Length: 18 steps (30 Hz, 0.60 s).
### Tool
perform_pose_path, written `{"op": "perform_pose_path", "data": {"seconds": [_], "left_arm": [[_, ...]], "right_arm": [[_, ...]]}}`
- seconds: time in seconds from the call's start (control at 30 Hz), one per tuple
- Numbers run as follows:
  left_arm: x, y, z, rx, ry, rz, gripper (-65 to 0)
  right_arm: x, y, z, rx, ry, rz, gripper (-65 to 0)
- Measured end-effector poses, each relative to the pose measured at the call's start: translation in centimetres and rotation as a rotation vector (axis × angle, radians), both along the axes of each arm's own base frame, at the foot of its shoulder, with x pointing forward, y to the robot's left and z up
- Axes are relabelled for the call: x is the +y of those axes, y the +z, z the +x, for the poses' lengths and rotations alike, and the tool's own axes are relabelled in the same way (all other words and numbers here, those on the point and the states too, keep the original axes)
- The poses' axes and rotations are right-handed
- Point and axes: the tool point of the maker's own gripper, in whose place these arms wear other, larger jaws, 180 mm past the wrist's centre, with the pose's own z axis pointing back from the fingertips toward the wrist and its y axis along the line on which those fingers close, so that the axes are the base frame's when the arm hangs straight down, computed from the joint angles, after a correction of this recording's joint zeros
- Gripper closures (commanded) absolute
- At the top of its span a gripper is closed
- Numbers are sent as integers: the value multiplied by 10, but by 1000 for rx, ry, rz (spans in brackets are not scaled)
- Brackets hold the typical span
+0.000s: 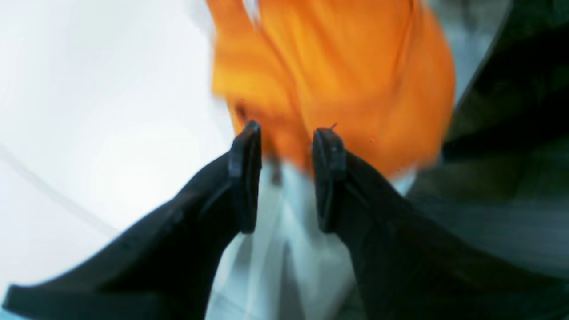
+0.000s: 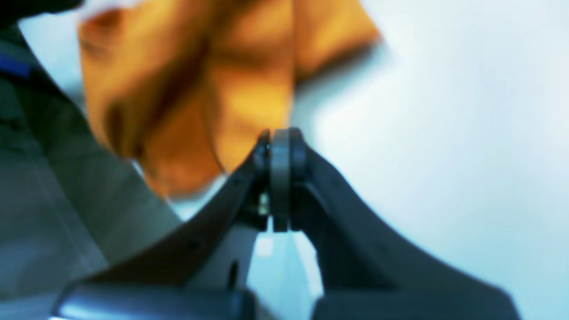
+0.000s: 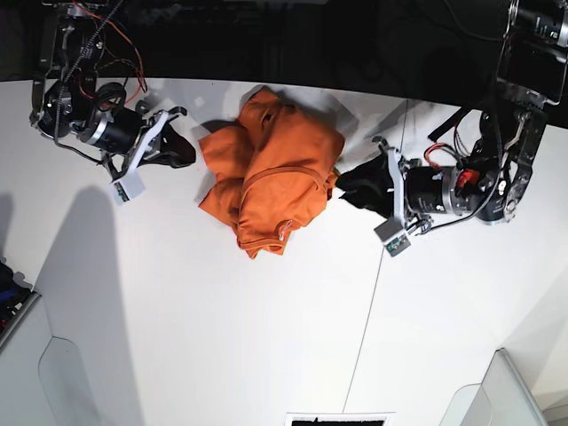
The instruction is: Layout the t-shirt on the table in an organized manner, then fold the t-shirt properly
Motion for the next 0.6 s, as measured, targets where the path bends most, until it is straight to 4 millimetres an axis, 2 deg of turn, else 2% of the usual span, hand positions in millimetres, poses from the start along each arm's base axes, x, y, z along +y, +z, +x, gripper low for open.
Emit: {"op": "perform_pose_path", "data": {"seconds": [0.17,0.3,0.47,0.6], "left_arm": [[14,-16,-74,99,-100,90,-201],[22,-35,-134,189,-159,157,-201],[63,-92,-203,297,-185,356,-201],[87,-131,-235,337,-183,422,-200]], "right_arm": [[-18,-12,-55,81,61,-78,0],[-42,-27,-105,189,112,-160,0],[-59,-50,-166,331,172,-259,0],[-70,-76,-206,411,231,-342,0]]}}
